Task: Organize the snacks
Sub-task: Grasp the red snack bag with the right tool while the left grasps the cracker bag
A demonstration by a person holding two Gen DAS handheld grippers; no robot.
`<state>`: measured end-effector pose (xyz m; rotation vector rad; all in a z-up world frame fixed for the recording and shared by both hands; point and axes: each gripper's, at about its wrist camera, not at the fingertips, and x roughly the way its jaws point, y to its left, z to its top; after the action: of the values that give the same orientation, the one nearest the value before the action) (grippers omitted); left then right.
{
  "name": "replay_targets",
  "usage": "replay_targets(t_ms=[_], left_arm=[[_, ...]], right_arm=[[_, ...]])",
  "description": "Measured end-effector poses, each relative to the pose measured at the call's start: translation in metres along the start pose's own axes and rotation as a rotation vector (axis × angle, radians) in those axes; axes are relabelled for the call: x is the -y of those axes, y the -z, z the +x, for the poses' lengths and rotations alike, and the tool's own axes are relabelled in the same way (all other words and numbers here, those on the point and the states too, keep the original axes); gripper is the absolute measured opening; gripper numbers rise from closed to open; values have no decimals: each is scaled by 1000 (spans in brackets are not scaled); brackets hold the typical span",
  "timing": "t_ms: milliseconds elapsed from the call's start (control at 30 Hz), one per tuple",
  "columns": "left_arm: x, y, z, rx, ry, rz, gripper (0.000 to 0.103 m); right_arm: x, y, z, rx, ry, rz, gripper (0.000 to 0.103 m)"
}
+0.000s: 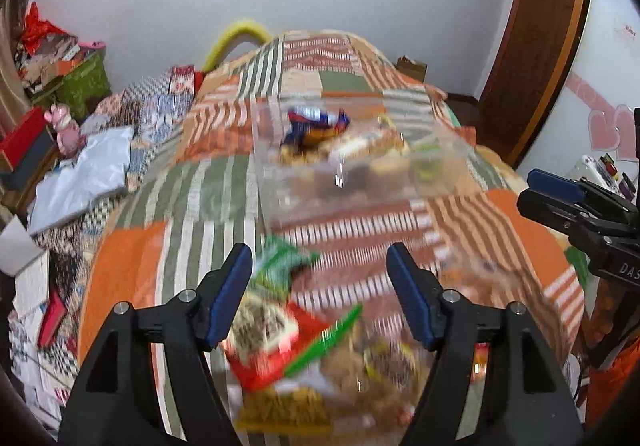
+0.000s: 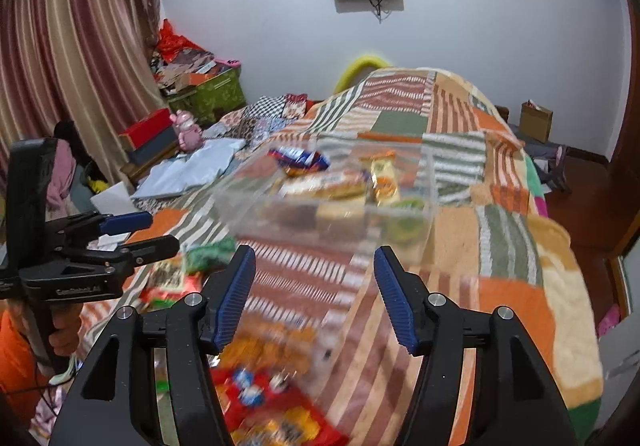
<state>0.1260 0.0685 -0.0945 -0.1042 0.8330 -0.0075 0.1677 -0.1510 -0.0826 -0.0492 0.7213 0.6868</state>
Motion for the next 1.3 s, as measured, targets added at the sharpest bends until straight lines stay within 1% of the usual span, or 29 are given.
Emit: replay_targets(t_ms=[133,300,367,433,633,767,900,1000,1100,1300], left_arm=[[7,26,-7,-26,7,13,69],[17,53,-11,-66,27,38,69],[17,59,-11,-83,38,25,69],[18,65,-9,-101,50,10,69],[21,82,-2,-142,85,-18,69],[26,84,2,-140,91,-22,69],[26,79,12,-147,105,-51,70],[27,75,19,-148,103,-61,72],[28,73,27,-154,98,-70,75],[28,70,40,-155,96,-87,75]], right_arm=[[-8,19,-1,-18,-9,11,67],[-19,40,0,-47,-12,9,68],[-22,48,-2,-48,-7,7,70],[-25,56,-3,-54,-15,11,76],[-30,79,0,-106,-32,-8,77],[-30,90,5,-142,-57,-4,81],[-30,95,8,-152,-47,-20,85],[-28,96,11,-160,-48,-24,86],[-26,97,16,-176,-22,-40,86],[-21,98,22,-180,-14,-28,86]])
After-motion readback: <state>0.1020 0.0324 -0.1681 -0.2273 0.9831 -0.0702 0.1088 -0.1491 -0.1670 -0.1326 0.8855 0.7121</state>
